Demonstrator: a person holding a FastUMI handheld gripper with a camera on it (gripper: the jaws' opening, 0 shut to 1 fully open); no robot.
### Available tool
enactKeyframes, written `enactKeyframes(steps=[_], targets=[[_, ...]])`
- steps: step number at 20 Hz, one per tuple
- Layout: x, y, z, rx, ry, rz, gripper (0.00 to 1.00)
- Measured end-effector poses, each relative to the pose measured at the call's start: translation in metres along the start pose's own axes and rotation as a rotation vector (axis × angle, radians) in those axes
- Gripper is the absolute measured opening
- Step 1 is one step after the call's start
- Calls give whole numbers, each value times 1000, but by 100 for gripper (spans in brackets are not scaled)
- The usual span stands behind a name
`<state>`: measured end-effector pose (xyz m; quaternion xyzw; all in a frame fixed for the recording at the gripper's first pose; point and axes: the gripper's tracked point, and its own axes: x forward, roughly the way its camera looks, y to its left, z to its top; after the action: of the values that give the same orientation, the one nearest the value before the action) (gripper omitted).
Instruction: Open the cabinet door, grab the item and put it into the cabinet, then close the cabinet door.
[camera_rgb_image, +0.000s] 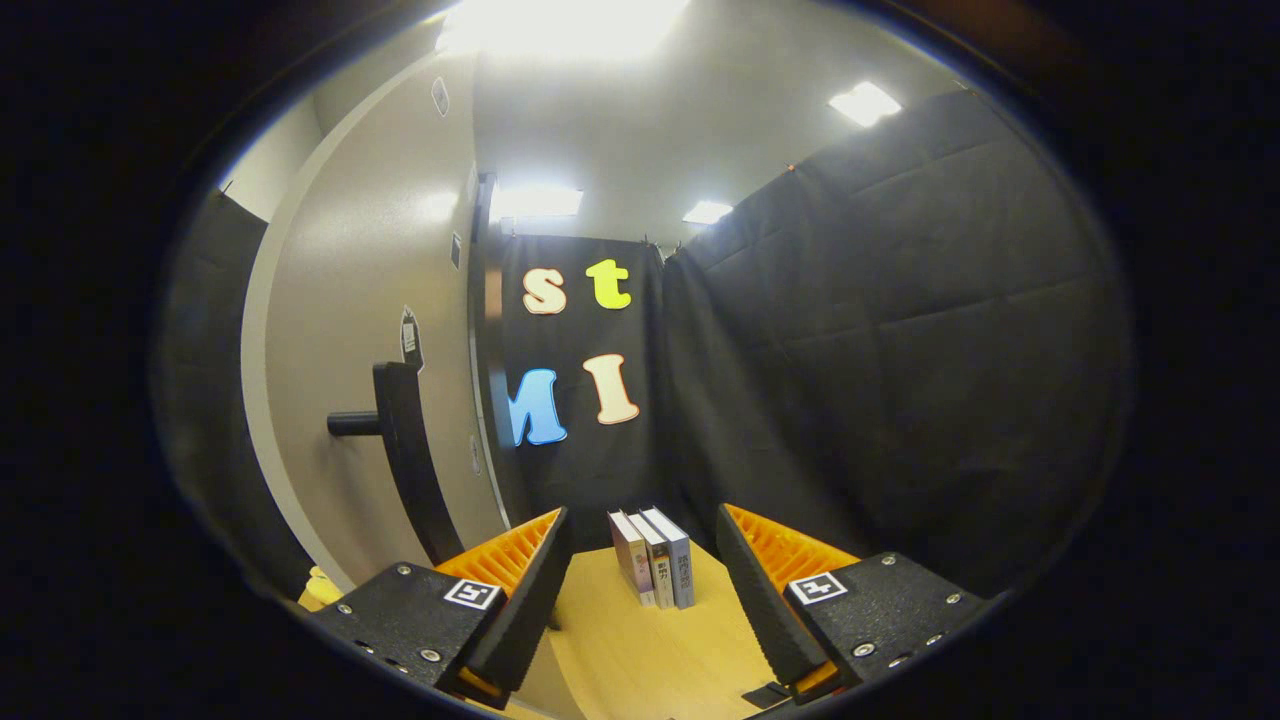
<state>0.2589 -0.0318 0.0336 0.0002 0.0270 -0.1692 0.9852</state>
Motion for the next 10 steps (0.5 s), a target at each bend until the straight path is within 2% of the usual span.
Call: enactKeyframes(steps=[10], targets=[[-21,86,-6,24,27,184,89]])
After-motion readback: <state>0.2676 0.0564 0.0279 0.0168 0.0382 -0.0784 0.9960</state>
